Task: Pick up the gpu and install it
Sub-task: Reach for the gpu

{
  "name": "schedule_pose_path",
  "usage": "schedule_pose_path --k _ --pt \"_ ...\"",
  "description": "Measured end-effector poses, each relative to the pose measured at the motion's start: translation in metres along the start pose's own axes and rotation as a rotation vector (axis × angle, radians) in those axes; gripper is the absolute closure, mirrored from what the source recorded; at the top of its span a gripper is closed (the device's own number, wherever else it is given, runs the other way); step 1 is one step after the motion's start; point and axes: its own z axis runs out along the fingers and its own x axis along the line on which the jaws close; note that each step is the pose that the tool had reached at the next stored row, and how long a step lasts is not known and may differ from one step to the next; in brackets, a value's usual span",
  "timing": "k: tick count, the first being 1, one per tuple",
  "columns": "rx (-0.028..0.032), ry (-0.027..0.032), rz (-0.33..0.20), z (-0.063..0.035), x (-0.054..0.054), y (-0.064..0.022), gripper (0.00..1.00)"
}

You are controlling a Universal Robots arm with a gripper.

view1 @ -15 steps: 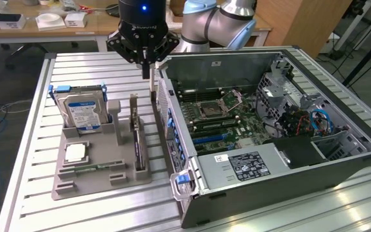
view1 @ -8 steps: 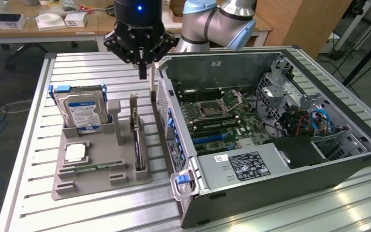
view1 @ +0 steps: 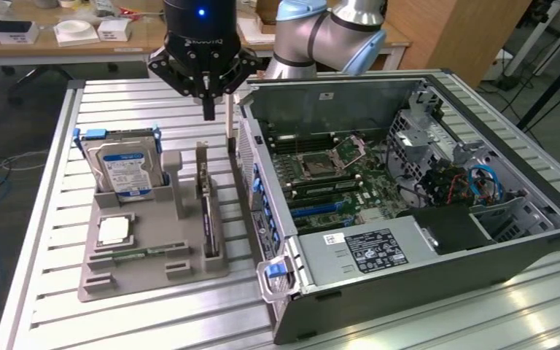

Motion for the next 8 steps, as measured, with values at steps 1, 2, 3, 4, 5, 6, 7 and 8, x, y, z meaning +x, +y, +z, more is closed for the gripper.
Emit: schedule_pose_path --k 1,2,3,4,5,6,7,8 --pt "0.0000 0.0000 0.000 0.0000 0.0011 -0.0001 0.89" --pt "-0.0001 -0.0001 0.000 0.0001 0.0021 -0.0001 0.89" --pt "0.0000 0.0000 0.000 0.0000 0.0030 -0.0002 0.89" --pt "0.0000 0.0000 0.000 0.0000 0.0039 -0.0003 0.89" --pt "0.0000 0.0000 0.000 0.0000 0.0048 -0.0004 0.89" --pt "0.0000 0.0000 0.000 0.0000 0.0056 -0.0004 0.89" --pt "0.0000 -0.0001 0.000 0.0001 0.0065 -0.0005 0.89" --pt "-0.0001 0.0000 0.000 0.0001 0.0073 -0.0005 0.89"
